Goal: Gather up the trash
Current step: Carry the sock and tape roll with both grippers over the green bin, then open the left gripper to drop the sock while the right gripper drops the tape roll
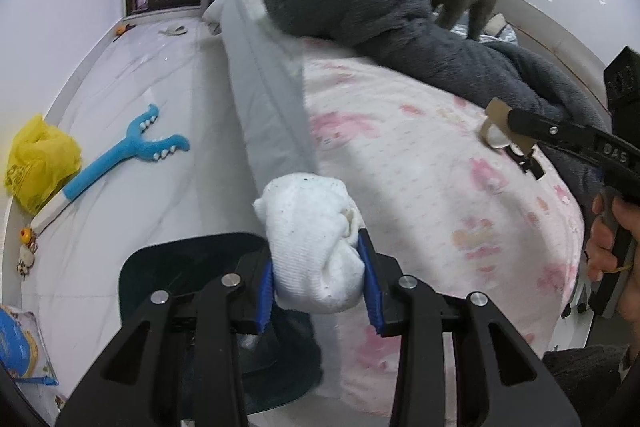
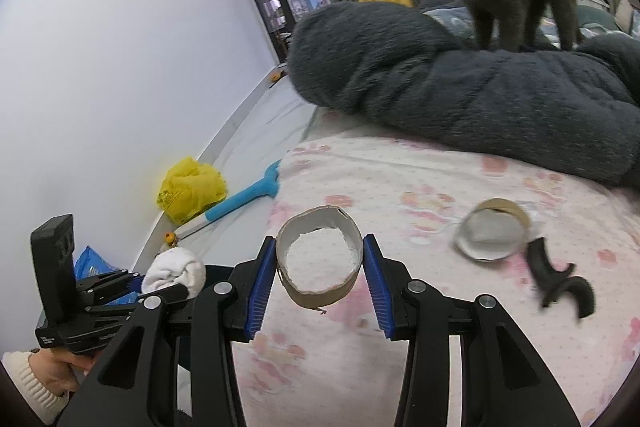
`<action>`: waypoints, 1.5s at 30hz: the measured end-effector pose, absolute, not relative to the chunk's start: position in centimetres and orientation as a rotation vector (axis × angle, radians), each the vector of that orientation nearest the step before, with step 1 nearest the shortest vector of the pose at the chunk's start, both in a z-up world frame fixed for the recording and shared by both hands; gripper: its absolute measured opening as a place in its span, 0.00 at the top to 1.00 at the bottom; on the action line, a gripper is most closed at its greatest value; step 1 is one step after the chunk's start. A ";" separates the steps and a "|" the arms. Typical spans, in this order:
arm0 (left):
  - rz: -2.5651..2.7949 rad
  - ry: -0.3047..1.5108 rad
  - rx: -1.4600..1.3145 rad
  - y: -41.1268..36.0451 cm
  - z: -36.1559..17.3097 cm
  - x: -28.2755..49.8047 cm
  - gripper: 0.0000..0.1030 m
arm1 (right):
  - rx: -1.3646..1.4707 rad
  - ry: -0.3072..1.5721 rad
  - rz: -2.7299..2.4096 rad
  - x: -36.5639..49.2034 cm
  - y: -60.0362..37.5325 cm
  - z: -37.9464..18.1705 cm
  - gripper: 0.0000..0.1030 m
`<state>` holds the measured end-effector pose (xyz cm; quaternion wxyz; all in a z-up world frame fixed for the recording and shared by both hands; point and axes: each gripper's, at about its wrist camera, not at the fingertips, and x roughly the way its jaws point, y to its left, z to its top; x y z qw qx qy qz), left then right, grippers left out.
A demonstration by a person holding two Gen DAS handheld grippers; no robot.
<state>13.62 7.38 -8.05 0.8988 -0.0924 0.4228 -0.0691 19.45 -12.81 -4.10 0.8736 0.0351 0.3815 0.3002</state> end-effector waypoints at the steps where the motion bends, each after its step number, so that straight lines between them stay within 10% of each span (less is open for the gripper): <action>1: -0.136 0.883 -0.195 7.7 -8.3 13.6 0.61 | 0.069 0.801 0.636 19.4 -12.2 -4.2 0.57; 25: 0.012 1.186 -0.284 16.1 -16.6 11.7 0.60 | -0.060 0.885 0.840 16.7 0.9 -6.5 0.57; 33: 0.043 1.187 -0.327 18.3 -16.7 10.8 0.34 | -0.093 0.920 0.868 16.1 3.5 -7.9 0.57; 45: 0.080 1.078 -0.352 21.3 -14.1 9.5 0.30 | -0.170 1.005 0.896 15.2 7.9 -10.9 0.57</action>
